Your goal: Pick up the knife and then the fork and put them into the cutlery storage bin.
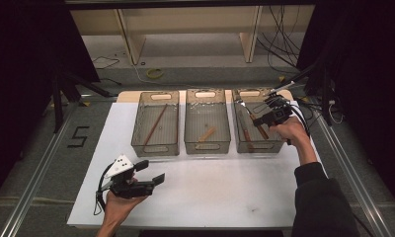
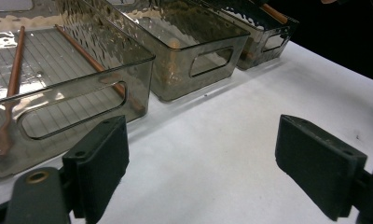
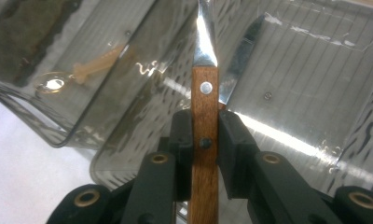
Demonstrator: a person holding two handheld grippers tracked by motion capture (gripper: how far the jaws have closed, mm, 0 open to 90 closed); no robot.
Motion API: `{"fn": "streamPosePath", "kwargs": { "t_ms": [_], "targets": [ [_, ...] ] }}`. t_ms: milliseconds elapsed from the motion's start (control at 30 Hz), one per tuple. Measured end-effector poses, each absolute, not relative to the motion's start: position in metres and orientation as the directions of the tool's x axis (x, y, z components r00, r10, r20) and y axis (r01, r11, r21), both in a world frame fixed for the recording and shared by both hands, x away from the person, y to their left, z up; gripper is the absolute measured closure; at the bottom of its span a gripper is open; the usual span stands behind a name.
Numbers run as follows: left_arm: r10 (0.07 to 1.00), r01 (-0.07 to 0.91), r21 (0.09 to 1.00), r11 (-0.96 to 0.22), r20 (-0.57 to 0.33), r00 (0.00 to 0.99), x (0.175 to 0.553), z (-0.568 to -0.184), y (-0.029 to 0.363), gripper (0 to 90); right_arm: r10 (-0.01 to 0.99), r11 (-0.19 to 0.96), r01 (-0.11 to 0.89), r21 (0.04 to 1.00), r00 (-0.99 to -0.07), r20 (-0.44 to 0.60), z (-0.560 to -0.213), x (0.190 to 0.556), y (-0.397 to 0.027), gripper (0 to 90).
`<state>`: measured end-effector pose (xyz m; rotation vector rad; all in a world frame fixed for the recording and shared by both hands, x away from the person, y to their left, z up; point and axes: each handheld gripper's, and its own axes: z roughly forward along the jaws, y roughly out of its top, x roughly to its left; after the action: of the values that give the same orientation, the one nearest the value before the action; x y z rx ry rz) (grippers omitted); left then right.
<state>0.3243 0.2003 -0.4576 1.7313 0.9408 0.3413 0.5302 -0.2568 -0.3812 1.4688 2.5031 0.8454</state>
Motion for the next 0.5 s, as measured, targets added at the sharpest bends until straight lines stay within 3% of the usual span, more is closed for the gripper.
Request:
{"fn": "streamPosePath", "kwargs": {
  "t_ms": [500],
  "targets": [
    [0.733, 0.421, 0.902, -0.101, -0.218, 0.644, 0.3243, -0.4576, 0.2007, 16.8, 0.869, 0.366, 0.798, 0.479, -0.478, 0.131, -0.3908, 0.5368, -0.2556, 77.4]
  ]
}}
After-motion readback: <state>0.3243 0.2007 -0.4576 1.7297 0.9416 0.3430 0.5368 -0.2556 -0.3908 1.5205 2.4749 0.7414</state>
